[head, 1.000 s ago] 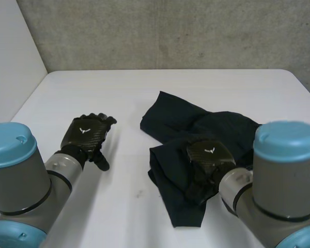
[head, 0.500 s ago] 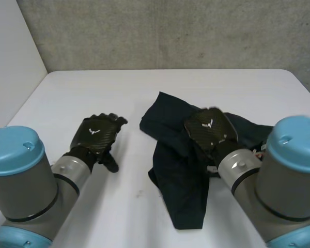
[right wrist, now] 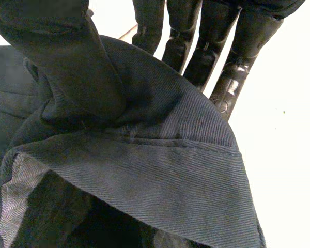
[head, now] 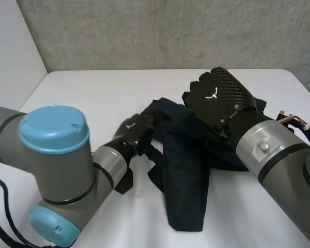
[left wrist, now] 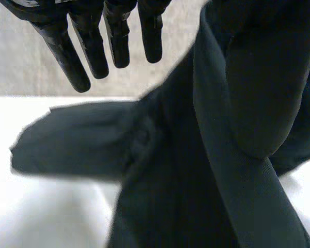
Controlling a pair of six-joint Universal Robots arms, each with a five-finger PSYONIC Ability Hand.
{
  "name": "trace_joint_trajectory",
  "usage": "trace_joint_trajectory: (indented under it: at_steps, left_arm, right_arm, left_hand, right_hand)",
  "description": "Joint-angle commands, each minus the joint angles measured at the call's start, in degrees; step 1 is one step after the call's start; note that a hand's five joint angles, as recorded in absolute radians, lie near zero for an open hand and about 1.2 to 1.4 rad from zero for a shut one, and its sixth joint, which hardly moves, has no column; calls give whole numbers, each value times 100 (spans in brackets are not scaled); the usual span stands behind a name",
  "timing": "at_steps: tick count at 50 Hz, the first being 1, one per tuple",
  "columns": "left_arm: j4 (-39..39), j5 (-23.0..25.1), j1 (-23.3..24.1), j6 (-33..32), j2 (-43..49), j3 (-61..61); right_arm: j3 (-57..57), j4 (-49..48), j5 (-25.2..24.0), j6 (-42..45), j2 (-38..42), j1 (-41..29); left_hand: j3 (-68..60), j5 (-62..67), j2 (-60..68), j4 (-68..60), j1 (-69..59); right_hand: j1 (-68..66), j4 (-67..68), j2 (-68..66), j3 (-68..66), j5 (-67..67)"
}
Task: Fold the shorts.
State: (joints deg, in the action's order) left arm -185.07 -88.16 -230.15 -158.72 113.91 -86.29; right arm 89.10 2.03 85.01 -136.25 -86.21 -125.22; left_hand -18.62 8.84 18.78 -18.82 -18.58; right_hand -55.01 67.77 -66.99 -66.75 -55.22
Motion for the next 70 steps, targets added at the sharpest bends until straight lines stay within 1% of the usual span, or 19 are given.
trace_joint_trajectory:
  at_steps: [1,6,11,12,16,19,23,26,32,37,42,45,50,54,58,64,65,68,70]
  left_arm:
    - [445,545,111,490,623,446]
    - [595,853,111,877,808,622]
    - [735,757,111,878,782,666]
    - [753,695,102,852,756,683]
    - [850,300,32,536,282,894]
    - [868,54,-213,-129,-288,965]
    - [894,-34,-583,-1210,-939,1052]
    - [938,-44,-558,-1897,-1343,1105]
    - [1148,-87,-549,-2593,-1627,974]
    - [1254,-298,-505,-3138,-1241,763]
    - [1228,-579,-435,-3884,-224,797]
    - [1158,-632,-434,-4070,279,920]
    - [571,-676,-346,-4246,1289,1692]
    - [-184,-676,-408,-4378,1616,2289]
    - [-653,-668,-426,-4597,1608,2547]
    - [-653,-685,-259,-4800,1555,2354]
    - [-653,-694,-215,-4791,1477,2188]
    - [-697,-685,-206,-4791,1257,1924]
    - [-697,-685,-215,-4791,1133,1747]
  right_arm:
    - [152,-10,7,116,-212,-3]
    - [213,-19,-2,116,-388,15]
    - [257,-10,-20,125,-467,59]
    - [249,-10,-20,125,-485,59]
    - [205,-10,-29,134,-634,76]
    - [126,34,-37,125,-731,94]
    - [-85,174,-20,116,-775,129]
    - [-269,393,-20,81,-766,138]
    - [-551,938,50,29,-635,243]
    - [-831,1614,42,-243,320,665]
    - [-1201,2125,-29,-569,1175,736]
    - [-1551,2222,-55,-709,1806,727]
    - [-2237,2074,-55,-859,2625,736]
    - [-2870,1845,-2,-1114,3144,701]
    - [-3240,1871,15,-1491,3259,683]
    - [-3092,1880,-37,-2624,2847,832]
    - [-2935,1871,-55,-2983,2681,937]
    - [-2592,1871,-90,-3529,2382,1113]
    - [-2433,1862,-90,-3724,2267,1166]
  left_hand:
    - [-790,768,774,-770,-794]
    - [-1864,1842,1848,-1844,-1868]
    - [-6013,5992,5997,-5993,-6017]
    - [-6137,6115,6120,-6116,-6141]
    - [-6138,6116,6122,-6118,-6142]
    - [-6138,6116,6122,-6118,-6142]
    - [-6138,6116,6122,-6118,-6142]
    - [-6138,6116,6122,-6118,-6142]
    - [-6138,6116,6122,-6118,-6142]
    - [-6138,6116,6122,-6118,-6142]
    - [-6138,6116,6122,-6118,-6142]
    - [-6138,6116,6122,-6118,-6142]
    - [-6138,6116,6122,-6118,-6142]
    - [-6138,6116,6122,-6118,-6142]
    - [-6138,6116,6122,-6118,-6142]
    - [-6138,6116,6122,-6118,-6142]
    - [-6138,6116,6122,-6118,-6142]
    - [-6138,6116,6122,-6118,-6142]
    - [-6138,6116,6122,-6118,-6142]
  right_hand:
    - [-2499,1223,-1301,-1325,-1478]
    - [-2499,1223,-1301,-1325,-1478]
    - [-2499,1223,-1301,-1325,-1478]
    - [-2499,1223,-1301,-1325,-1478]
    - [-2499,1223,-1301,-1325,-1478]
    - [-2499,1223,-1301,-1325,-1478]
    - [-2499,1223,-1301,-1325,-1478]
    - [-2499,1223,-1301,-1325,-1478]
    - [-2499,1223,-1301,-1325,-1478]
    - [-2499,1223,-1301,-1325,-1478]
    - [-2499,1223,-1301,-1325,-1478]
    - [-2499,1223,-1301,-1325,-1478]
    - [-2499,1223,-1301,-1325,-1478]
    - [-2499,1223,-1301,-1325,-1478]
    - [-2499,1223,-1301,-1325,-1478]
    - [920,-2196,2118,2094,1941]
    - [2092,-3368,3290,3266,3113]
    - [3762,-5037,4959,4935,4782]
    - [4372,-5648,5570,5546,5393]
